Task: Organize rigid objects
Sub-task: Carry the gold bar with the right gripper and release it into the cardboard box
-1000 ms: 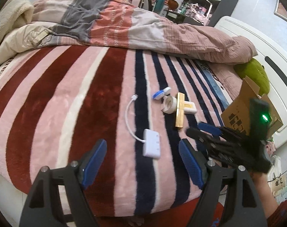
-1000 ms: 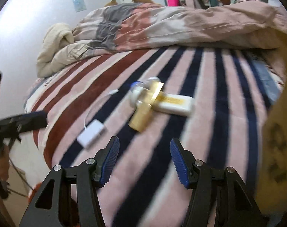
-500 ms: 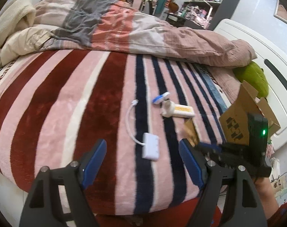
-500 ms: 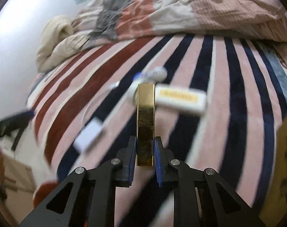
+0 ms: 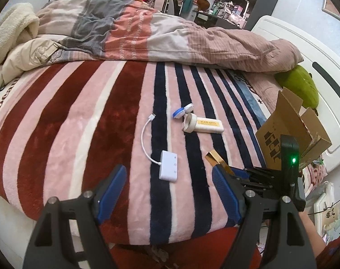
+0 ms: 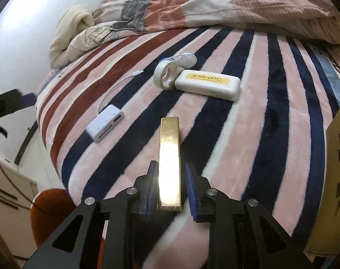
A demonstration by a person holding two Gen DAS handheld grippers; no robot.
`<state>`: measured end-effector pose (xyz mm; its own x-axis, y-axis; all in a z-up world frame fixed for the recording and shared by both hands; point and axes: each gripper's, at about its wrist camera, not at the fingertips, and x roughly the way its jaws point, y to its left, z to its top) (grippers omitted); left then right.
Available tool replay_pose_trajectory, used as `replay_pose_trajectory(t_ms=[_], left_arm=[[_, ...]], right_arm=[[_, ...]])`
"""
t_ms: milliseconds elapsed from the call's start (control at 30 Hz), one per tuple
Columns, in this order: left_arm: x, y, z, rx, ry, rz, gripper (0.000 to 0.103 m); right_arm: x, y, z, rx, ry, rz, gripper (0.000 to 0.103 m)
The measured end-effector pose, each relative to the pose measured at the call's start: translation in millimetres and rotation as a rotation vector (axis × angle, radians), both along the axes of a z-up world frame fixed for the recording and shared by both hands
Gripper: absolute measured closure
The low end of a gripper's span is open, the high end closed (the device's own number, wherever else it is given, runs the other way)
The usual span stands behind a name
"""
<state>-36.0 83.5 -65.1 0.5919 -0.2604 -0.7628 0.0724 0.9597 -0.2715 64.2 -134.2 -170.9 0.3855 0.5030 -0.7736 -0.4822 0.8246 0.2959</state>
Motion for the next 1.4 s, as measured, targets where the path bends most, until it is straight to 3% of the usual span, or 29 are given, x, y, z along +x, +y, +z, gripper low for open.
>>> replay_pose_trajectory(t_ms=[133, 267, 400, 533, 633, 700, 800, 1067, 1333, 1400], left_arm=[[3.2, -6.6, 0.4, -0.002, 0.011, -0.008, 0.027], [11.0, -23.6, 3.4, -0.014, 0.021, -0.056, 0.027], [25.0, -51.2, 19.1, -0.045, -0.002, -0.124, 0.027], [47.0, -87.6, 49.7, -0.079, -0.060, -0.211, 0.027], [62.2, -116.6, 72.9, -0.121, -0.102, -0.295, 0.041], [73.4, -143.0, 87.8, -0.149, -0.129, -0.371, 0.065], [84.7, -176.5, 98.1, -0.157, -0.136, -0.447, 0.069], [116.3, -270.9, 92.4, -0.140, -0.043, -0.597, 0.070], [129.5, -316.0, 69.6, -0.068, 0.087, -0.632, 0.070], [129.7, -317.7, 69.0, -0.063, 0.092, -0.628, 0.057]], right_arm=[[4.6, -12.2, -4.5, 0.080, 0.045, -0.031, 0.087], [-3.4, -4.4, 6.8, 0.018, -0.030, 0.002, 0.090], [-8.9, -2.5, 35.4, 0.061, -0.099, 0.056, 0.090], [-22.9, -17.4, 90.0, 0.149, -0.216, 0.115, 0.090], [-31.5, -39.9, 130.3, 0.213, -0.298, 0.132, 0.090], [-33.7, -58.6, 149.9, 0.220, -0.343, 0.115, 0.090], [-30.6, -85.7, 163.0, 0.211, -0.367, 0.060, 0.090], [-11.7, -165.1, 160.9, 0.187, -0.283, -0.094, 0.090], [11.1, -195.0, 143.6, 0.080, -0.129, -0.144, 0.090], [12.8, -196.4, 138.3, 0.054, -0.103, -0.152, 0.089]])
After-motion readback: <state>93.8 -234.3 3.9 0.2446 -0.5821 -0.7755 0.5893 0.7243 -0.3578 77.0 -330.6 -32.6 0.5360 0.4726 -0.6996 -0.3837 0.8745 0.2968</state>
